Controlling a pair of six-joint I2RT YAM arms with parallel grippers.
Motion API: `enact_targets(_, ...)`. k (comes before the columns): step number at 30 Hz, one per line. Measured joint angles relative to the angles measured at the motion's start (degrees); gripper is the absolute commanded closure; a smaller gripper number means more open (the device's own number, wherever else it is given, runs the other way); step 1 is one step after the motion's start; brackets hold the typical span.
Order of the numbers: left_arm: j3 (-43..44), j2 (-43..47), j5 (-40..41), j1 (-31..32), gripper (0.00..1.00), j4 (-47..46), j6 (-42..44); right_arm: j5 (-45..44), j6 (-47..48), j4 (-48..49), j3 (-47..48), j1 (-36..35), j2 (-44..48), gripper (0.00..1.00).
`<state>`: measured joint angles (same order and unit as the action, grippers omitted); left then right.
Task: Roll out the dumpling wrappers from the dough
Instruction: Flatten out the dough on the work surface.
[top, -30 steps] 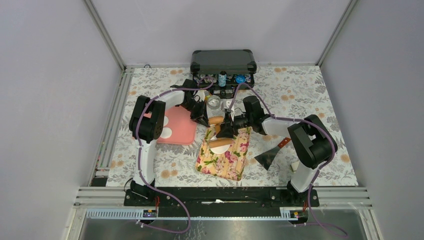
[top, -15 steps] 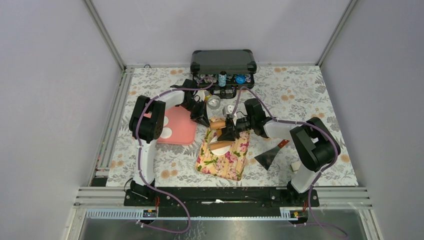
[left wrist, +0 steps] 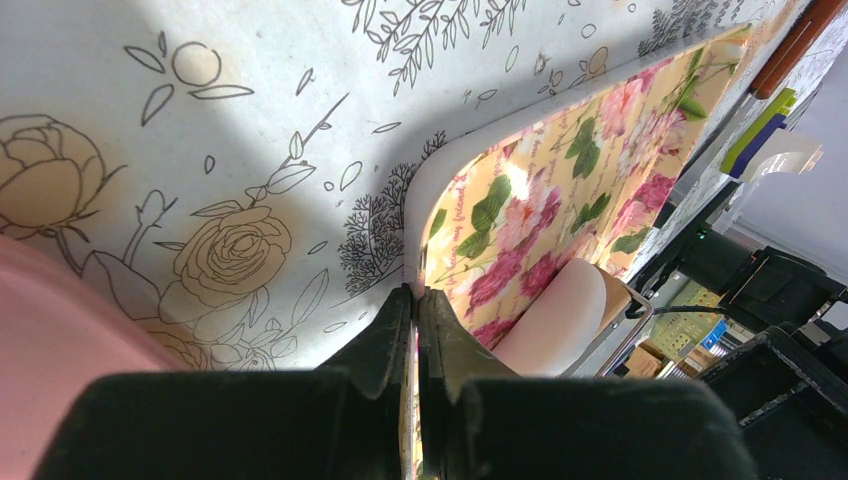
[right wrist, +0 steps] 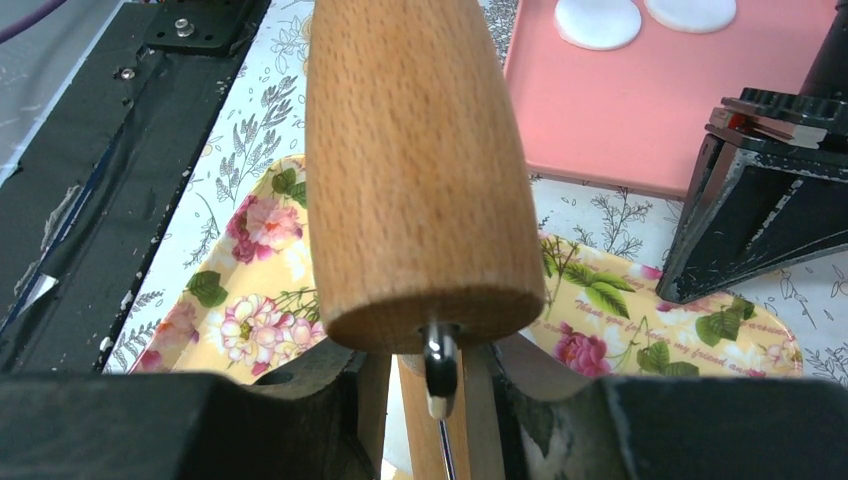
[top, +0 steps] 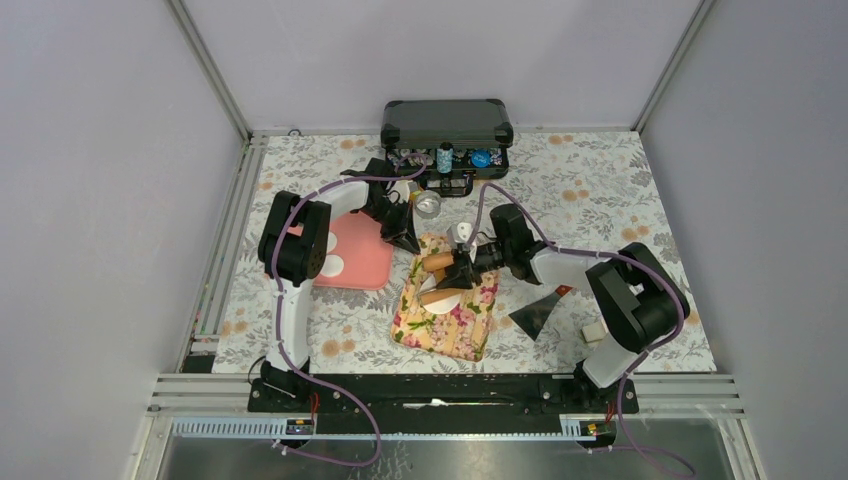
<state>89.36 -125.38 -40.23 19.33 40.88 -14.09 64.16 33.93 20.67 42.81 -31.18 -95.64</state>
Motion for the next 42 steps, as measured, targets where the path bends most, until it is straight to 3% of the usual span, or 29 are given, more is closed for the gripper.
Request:
enact_targets(30,-0.26,0.0,-0.2,-0.17,1.0,0.11,-0.52,4.04,21.81,-8.98,-4.52,-1.29,5.75,1.0)
enact_targets(33,-0.26,0.0,-0.31,-0.17,1.0,0.39,-0.55,4.48,17.57,-6.51,-5.79,-0.52,6.56,1.0)
enact_targets(42,-0.26,0.0,-0.31,-0.22,1.0,-0.07,-1.25,-0.02,-8.83,5.68,-7.37,4.81,5.6,1.0)
